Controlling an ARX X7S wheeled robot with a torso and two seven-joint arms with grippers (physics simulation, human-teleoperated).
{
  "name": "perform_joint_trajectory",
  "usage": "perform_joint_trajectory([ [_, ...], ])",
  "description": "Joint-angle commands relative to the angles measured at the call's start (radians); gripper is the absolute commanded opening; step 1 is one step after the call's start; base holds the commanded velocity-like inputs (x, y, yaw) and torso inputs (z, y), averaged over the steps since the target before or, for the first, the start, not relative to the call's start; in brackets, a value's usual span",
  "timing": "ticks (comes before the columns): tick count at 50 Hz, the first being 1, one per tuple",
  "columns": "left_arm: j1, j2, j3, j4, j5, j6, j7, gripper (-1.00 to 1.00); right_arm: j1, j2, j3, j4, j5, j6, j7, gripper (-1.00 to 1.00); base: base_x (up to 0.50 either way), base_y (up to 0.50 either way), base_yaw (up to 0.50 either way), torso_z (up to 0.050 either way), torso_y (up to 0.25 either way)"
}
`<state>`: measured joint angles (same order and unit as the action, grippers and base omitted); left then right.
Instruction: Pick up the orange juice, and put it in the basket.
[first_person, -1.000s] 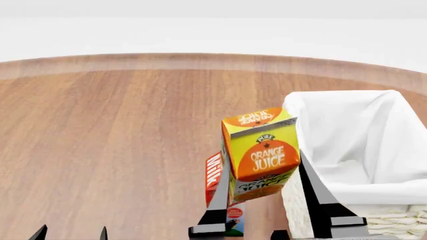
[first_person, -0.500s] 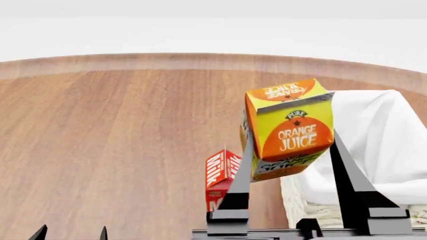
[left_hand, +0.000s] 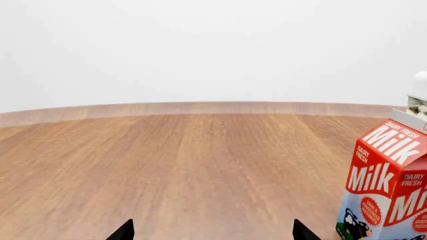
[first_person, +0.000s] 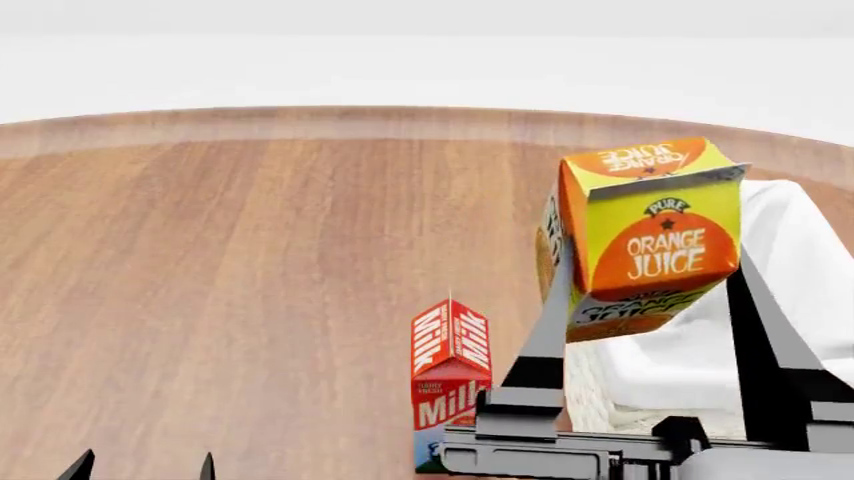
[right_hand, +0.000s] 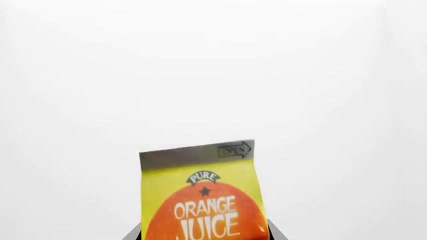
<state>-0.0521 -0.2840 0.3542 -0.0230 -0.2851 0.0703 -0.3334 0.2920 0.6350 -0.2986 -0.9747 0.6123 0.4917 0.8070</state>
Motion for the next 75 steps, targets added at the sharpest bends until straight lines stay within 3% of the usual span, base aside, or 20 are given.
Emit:
perform_joint_trajectory([
  [1,-0.001,-0.002,0.003,0.0,-0.002,0.001,-0.003,1.0,0.001,0.021,0.031,0.046,-0.019,-0.042,-0.016,-1.0,0.0,0.0,0.0,0.0,0.0],
  [29,-0.003,-0.007,0.01,-0.001,-0.007,0.004,-0.009,1.0,0.093,-0.02,0.037,0.239,-0.013,-0.067,-0.061,-1.0,0.0,0.0,0.0,0.0,0.001],
  [75,-0.006,-0.015,0.022,-0.003,-0.015,0.008,-0.018,1.0,0.26,-0.159,-0.037,0.773,-0.144,-0.208,-0.185,-1.0,0.0,0.0,0.0,0.0,0.001],
])
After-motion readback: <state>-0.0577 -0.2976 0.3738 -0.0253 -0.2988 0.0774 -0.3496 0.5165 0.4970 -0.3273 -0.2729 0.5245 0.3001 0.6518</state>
